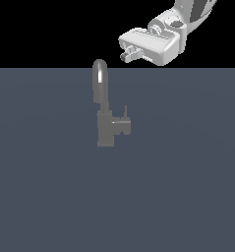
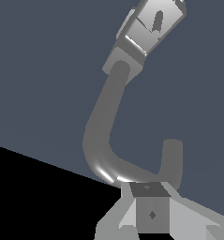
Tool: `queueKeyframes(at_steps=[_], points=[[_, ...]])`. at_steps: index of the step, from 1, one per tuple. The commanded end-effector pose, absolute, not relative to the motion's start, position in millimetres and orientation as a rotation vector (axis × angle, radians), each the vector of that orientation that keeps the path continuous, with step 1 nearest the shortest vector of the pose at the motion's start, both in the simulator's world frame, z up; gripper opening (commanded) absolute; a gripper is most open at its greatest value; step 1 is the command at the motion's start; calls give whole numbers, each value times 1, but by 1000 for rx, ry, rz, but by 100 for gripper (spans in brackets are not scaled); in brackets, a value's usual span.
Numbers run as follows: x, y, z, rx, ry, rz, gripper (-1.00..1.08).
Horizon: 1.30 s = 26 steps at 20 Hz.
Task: Turn on the faucet by rotating a designated handle.
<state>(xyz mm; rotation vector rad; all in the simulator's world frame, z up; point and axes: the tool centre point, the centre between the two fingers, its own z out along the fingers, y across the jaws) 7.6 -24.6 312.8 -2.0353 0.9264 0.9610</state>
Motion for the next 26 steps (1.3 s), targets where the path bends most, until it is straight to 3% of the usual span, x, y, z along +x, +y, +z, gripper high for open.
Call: queueKeyframes(at_steps=[1,13,26], points=[[18,-28,297,-1952,962,999,-100],[59,-36,204,-1510,1125,1161,-100],[73,-31,141,-1220,1206,1238,-100]])
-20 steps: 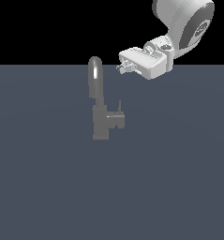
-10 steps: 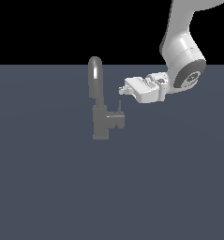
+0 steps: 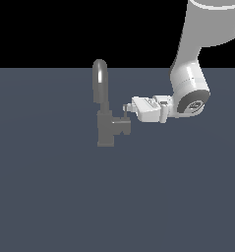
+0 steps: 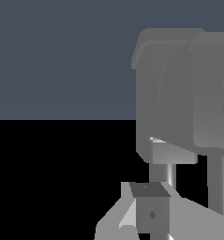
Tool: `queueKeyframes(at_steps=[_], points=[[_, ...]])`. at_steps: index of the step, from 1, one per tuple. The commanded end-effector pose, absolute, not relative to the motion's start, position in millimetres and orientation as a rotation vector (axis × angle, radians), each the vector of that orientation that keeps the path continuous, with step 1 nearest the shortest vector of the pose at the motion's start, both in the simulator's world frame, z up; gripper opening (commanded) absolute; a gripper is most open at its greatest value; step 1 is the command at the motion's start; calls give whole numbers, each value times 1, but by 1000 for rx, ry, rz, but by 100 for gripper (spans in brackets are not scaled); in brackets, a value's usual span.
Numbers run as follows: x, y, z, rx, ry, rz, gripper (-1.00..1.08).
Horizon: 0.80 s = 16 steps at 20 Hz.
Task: Turn on the faucet by rotating a designated handle.
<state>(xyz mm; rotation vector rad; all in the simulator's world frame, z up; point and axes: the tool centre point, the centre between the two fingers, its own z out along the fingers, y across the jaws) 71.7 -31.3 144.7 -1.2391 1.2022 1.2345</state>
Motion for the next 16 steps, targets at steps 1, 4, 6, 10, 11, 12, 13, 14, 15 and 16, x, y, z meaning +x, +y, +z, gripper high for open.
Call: queueKeyframes(at_steps=[1,4,6,10,11,12,13,14,15,16], points=[[73,-30,140,-1213,1208,1239,-100],[73,-30,138,-1206,1210,1241,-100],[73,-30,140,-1214,1207,1239,-100],[73,-30,142,-1224,1205,1237,-100],[73,-30,142,-1224,1205,1237,-100],[73,-30,142,-1224,1205,1237,-100],[73,-30,142,-1224,1205,1237,-100],[70,-30,143,-1224,1205,1237,-100],[68,-30,143,-1224,1205,1237,-100],[66,-30,144,-1224,1205,1237,-100]])
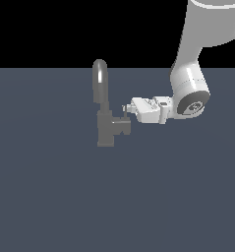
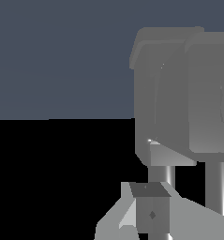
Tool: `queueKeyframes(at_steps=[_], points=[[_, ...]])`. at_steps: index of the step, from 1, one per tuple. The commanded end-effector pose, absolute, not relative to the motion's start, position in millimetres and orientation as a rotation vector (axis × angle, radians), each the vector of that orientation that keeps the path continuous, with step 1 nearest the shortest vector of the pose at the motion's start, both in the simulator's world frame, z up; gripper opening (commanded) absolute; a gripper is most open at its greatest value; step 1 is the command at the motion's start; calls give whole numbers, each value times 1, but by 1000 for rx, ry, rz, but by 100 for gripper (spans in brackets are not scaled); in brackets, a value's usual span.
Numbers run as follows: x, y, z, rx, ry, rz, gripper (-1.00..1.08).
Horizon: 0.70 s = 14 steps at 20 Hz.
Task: Turn on the faucet by rotating a designated handle.
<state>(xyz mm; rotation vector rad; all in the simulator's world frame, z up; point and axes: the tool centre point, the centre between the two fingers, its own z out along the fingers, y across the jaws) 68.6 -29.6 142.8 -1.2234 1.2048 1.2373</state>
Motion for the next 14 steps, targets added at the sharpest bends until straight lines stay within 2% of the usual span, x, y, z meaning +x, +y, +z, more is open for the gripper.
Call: queueKeyframes(at_steps=[1,14], points=[[63,-30,144,-1224,1205,1237,-100],[30,-31,153,-1224,1205,1237,-100]])
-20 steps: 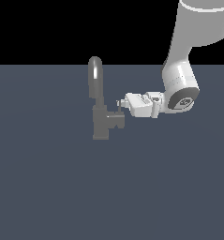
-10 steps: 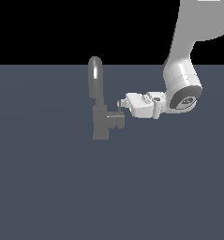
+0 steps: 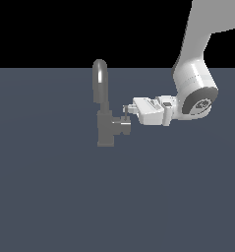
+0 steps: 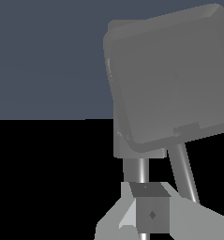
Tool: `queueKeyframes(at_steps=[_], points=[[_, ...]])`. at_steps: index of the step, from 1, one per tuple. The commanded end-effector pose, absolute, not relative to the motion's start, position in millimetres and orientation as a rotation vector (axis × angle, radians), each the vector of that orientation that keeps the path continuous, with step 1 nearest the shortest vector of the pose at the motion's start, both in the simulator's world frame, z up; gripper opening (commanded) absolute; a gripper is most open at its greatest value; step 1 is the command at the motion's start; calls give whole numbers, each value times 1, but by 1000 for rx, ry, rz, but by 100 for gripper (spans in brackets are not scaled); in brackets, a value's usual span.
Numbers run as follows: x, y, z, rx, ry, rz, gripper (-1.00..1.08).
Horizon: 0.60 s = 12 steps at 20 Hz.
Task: Turn on the faucet by rotating a designated handle.
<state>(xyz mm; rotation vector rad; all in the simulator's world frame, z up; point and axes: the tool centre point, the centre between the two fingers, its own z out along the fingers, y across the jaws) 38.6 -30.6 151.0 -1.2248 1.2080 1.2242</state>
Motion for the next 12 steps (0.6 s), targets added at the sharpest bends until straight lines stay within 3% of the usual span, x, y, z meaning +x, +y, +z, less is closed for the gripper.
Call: queueKeyframes(at_steps=[1,4,12], points=[[28,-31,154,-1224,1205,1237,-100],[32,-31,156,-1228,1203,1223,-100],[3,-32,141,-1226,1204,1230,-100]])
